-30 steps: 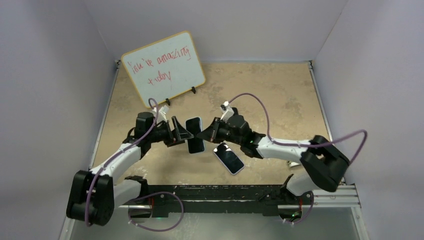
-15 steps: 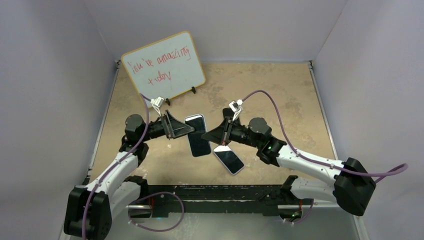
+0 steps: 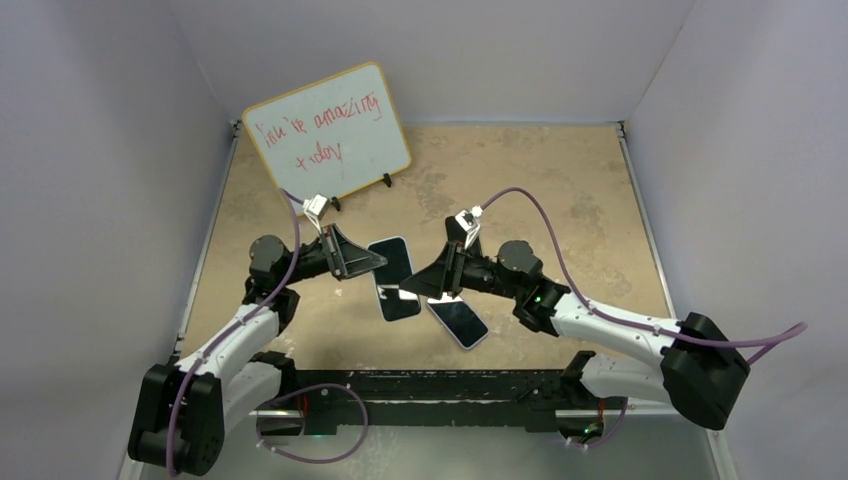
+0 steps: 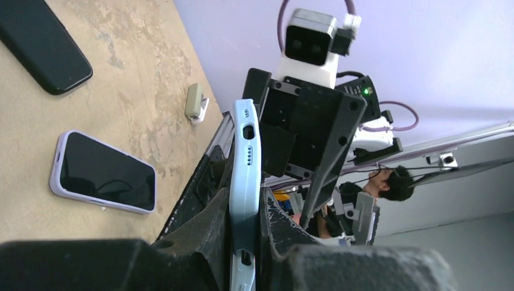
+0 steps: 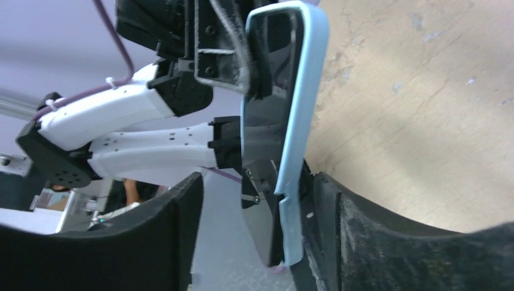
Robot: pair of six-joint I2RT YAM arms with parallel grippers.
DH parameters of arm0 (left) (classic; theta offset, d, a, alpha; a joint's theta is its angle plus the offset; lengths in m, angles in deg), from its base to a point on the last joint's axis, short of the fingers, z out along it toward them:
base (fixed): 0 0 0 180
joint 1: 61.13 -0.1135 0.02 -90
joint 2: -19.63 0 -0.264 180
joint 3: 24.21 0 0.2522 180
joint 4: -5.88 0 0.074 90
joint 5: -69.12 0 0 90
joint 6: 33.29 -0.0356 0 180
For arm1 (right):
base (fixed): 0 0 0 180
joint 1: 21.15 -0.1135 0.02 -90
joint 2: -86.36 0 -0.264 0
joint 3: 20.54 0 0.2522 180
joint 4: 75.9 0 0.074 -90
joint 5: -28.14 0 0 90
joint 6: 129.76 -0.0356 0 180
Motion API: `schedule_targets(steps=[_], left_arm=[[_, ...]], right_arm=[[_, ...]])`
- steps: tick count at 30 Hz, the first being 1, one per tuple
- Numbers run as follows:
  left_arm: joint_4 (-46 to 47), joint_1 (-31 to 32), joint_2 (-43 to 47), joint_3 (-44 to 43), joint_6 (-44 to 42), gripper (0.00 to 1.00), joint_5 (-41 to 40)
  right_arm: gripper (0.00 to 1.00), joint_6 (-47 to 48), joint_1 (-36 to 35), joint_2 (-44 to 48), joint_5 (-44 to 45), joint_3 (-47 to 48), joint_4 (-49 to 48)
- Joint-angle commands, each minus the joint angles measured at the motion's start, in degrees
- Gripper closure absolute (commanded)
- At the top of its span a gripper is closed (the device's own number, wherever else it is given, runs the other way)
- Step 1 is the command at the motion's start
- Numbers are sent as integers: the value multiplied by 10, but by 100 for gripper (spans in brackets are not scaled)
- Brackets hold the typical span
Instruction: Put the phone into the phone case
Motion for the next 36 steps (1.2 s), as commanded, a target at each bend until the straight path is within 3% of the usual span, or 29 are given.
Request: schedule_targets(steps=[1,8,15,18,21,22,24,26,34,36], left_arm=[[92,-1,-12,10,58,100,-22],[244,-1,-65,23,140,100,-28],[237,8,-84,14,117,100,-34],[175,11,-63,1,72,100,-45],[54,13,-32,-28,-17,100,-54],[4,14,-21,-43,-59,100,-57],[-151,16,6,-84,-169,100,-80],[-281,19,32,-116,-265,100,-118],[-334,21,47,-129,-311,100,-109],[-309,21,53,-124,-294,100,-85]], right_arm=[[26,-6,0,38,-8,-34,-45],[14,0,0,34,-26,-55,-26],[26,-50,0,-11,-78,-67,-120],[38,-70,0,-19,-86,-70,-147],[49,-96,0,-12,-91,-78,-167],[56,-106,1,-8,-85,-80,-166],[82,-123,4,7,-75,-84,-158],[98,-139,5,18,-70,-88,-158],[100,-199,6,10,-75,-113,-243],[89,-179,6,14,-77,-111,-230]])
